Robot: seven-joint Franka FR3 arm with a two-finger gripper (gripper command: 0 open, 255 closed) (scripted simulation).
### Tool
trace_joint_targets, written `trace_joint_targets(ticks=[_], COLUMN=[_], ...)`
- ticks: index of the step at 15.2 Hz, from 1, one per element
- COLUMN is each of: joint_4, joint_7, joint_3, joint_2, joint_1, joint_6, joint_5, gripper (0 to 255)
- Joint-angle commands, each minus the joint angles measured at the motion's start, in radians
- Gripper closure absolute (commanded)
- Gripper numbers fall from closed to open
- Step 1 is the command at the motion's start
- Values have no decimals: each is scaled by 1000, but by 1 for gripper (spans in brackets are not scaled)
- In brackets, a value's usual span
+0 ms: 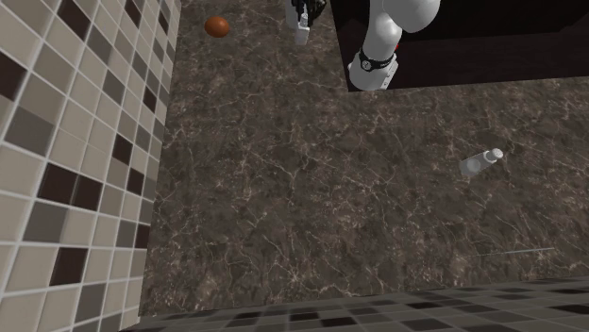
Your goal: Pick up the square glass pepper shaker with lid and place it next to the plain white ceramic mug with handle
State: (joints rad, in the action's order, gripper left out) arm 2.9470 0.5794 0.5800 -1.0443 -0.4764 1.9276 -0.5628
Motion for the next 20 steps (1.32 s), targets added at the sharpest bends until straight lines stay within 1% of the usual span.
trace_joint_targets(ticks=[1,2,3,8,12,20], joint_4=[0,0,0,0,-101,-101], joint_7=[0,0,0,0,7,7], joint_3=[1,1,1,1,-74,-75], joint_2=[0,0,0,0,-44,-44], joint_1=[0,0,0,0,30,29], joint_6=[1,1,1,1,-141,-141], joint_5=[-1,-1,-1,-1,77,77], gripper=[255,255,0,0,0,0])
